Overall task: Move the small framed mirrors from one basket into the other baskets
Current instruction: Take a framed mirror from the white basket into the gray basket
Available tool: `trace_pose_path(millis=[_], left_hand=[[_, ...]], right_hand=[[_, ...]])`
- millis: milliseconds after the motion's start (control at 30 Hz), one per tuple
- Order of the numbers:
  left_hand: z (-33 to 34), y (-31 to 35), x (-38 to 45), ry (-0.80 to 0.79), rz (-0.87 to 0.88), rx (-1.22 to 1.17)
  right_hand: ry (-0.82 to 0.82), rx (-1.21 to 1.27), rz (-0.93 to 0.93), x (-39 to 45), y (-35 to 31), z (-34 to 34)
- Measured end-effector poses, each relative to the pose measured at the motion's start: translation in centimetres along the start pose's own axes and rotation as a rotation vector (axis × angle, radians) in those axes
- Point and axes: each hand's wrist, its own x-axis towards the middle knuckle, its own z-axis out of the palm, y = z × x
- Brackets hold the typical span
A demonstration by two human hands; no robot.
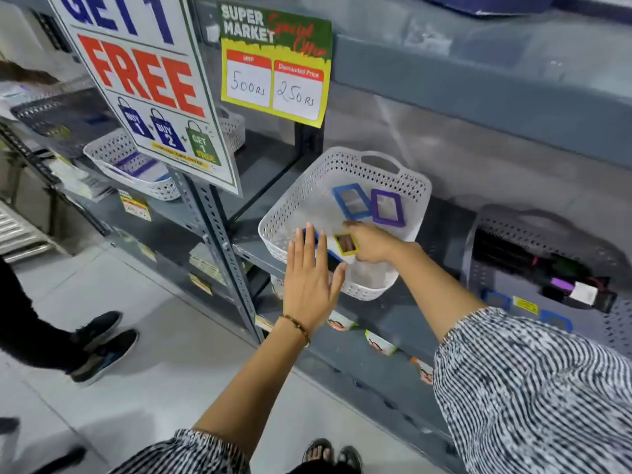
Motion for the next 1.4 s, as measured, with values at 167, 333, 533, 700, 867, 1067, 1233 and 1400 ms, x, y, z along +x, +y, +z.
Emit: trace_pose_path(millis=[167, 333, 533, 700, 867, 1067, 1233, 1400], left_hand=[[0.3, -0.4, -0.5, -0.018, -0.046, 0.037], [0.6, -0.2, -0.3, 0.012, -0.045, 0.062], [0.8, 1.5, -0.3, 0.044, 0.013, 0.081], [1.5, 5.3, 0.0, 0.083, 0.097, -0.074], [3.5, 8.1, -0.4, 0.014, 0.205, -0.086], [5.3, 9.4, -1.0, -0.094, 0.193, 0.000], [5.8, 8.8, -1.3, -0.114, 0.243, 0.088], [5.7, 9.0, -1.4, -0.101, 0.245, 0.111]], right_hand=[[-0.075, -0.015, -0.035, 0.5, 0.4, -0.2], [0.011, -0.024, -0.078, 0.9, 1.5, 0.4], [0.207, 0.054, -0.111, -0.8, 1.7, -0.3], [0.372, 0.133, -0.071, -5.9, 2.8, -2.9], [0.507, 0.161, 0.068, -13.1, 6.7, -3.7], [0.506, 0.268, 0.256, -21.9, 12.1, -0.6], [0.220, 0.279, 0.458, -24.9, 15.0, 2.5], [0.090, 0.364, 0.575, -25.8, 16.5, 3.8]])
